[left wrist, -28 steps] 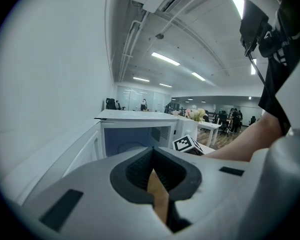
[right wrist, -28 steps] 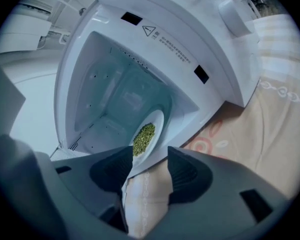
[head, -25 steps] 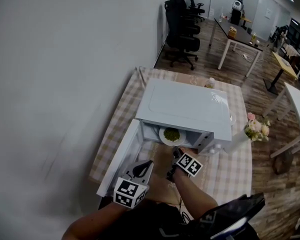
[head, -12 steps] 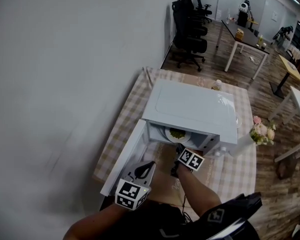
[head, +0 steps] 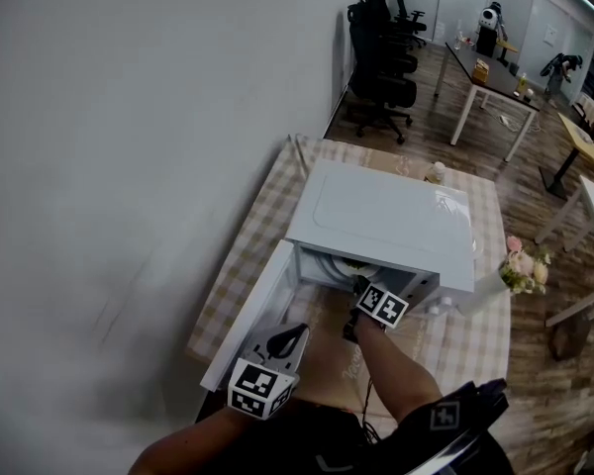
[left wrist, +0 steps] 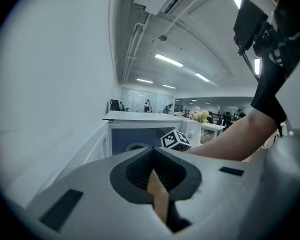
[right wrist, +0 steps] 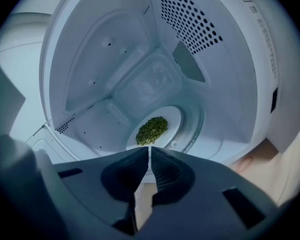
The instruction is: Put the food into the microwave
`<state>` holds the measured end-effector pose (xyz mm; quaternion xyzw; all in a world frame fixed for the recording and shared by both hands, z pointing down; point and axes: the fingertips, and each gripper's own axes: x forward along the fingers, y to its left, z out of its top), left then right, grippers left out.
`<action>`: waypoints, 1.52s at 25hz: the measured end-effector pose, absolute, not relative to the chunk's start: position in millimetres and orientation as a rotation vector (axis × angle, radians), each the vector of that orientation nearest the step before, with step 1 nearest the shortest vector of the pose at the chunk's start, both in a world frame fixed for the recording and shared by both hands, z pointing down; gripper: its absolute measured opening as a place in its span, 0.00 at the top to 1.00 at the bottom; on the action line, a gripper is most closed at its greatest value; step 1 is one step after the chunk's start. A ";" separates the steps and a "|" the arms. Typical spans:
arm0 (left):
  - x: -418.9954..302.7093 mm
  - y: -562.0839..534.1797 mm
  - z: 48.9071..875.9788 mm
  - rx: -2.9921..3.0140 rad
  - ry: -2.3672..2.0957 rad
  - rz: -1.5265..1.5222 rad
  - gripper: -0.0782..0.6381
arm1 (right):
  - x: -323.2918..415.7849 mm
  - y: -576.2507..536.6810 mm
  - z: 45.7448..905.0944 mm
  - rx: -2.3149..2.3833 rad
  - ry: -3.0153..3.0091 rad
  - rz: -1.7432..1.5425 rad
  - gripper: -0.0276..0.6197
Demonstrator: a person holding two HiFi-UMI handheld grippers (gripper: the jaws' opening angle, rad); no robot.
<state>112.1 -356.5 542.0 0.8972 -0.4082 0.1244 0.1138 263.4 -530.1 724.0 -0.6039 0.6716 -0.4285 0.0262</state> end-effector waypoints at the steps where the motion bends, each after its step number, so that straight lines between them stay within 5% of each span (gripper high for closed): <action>1: 112.8 -355.6 541.5 2.629 -1.190 0.360 0.88 | 264.0 -531.4 723.3 -1.868 2.073 -1.322 0.92; 38: 66.5 -240.6 456.1 2.933 -0.933 0.231 0.88 | 179.2 -310.3 498.8 -1.809 2.450 -0.549 0.94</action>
